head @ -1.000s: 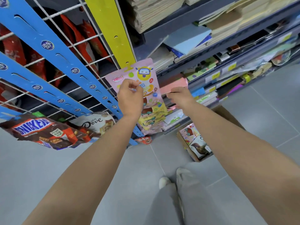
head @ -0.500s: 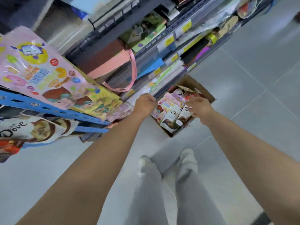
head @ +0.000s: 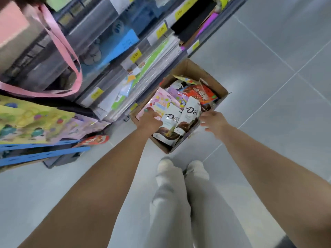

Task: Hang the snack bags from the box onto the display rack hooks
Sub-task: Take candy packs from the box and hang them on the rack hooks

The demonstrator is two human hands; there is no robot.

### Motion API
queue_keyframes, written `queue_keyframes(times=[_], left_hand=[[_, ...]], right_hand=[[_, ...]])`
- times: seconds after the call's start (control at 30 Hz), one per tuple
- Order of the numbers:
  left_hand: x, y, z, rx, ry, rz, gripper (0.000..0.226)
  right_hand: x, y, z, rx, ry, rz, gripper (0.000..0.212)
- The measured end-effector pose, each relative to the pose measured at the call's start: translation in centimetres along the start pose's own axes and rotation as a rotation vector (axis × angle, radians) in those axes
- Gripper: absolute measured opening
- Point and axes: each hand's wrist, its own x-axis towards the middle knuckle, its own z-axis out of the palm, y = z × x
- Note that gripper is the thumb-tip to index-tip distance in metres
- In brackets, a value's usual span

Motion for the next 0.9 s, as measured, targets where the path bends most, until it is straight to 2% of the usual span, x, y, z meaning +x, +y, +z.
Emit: queue_keyframes(times=[0.1, 0.17, 0.27, 0.37, 0.5, 0.53, 0.6, 0.67, 0.73, 0.83, 0.9], left_hand=[[4.9, -1.9, 2.6, 0.112, 0.003, 0.005, 0.045], [8.6, -3.2, 4.1, 0.14, 0.034, 0.039, 0.038], [13.2, -4.6, 5.8, 0.219, 0.1, 0.107, 0.036], [17.8, -5.7, 6.9, 0.148, 0.119, 0.126, 0.049], [22.5, -6.5, 8.1, 0.085, 0.161, 0.161, 0.048], [23.3, -6.6, 8.4, 0.067, 0.165, 0.153, 0.055], [24.5, -6.7, 9.0, -0.004, 0.151, 0.136, 0.081], [25.7, -6.6, 9.2, 0.058, 0.164, 0.098, 0.103], [26.5, -6.4, 8.8, 0.143, 0.112, 0.067, 0.106], [26.6, -5.5, 8.0, -0.014, -0.046, 0.084, 0.095], [26.5, -4.5, 8.0, -0.007, 0.022, 0.171, 0.088]], right_hand=[[5.5, 2.0, 1.5, 0.055, -0.025, -0.014, 0.025], [9.1, 2.8, 2.6, 0.109, -0.035, -0.026, 0.023], [13.8, 3.5, 4.2, 0.254, -0.06, -0.039, 0.006], [18.2, 3.8, 5.8, 0.169, -0.095, -0.148, 0.017], [22.7, 3.4, 7.7, 0.031, -0.073, -0.245, 0.045], [23.5, 3.4, 8.0, 0.025, -0.075, -0.251, 0.05], [25.0, 3.4, 8.6, 0.042, -0.109, -0.254, 0.053], [26.5, 3.3, 8.7, -0.053, -0.102, -0.229, 0.058], [28.4, 3.4, 8.4, -0.224, 0.001, -0.2, 0.055], [29.3, 3.6, 7.5, -0.507, 0.205, -0.207, 0.042], [28.8, 3.6, 6.9, -0.659, 0.224, -0.259, 0.035]])
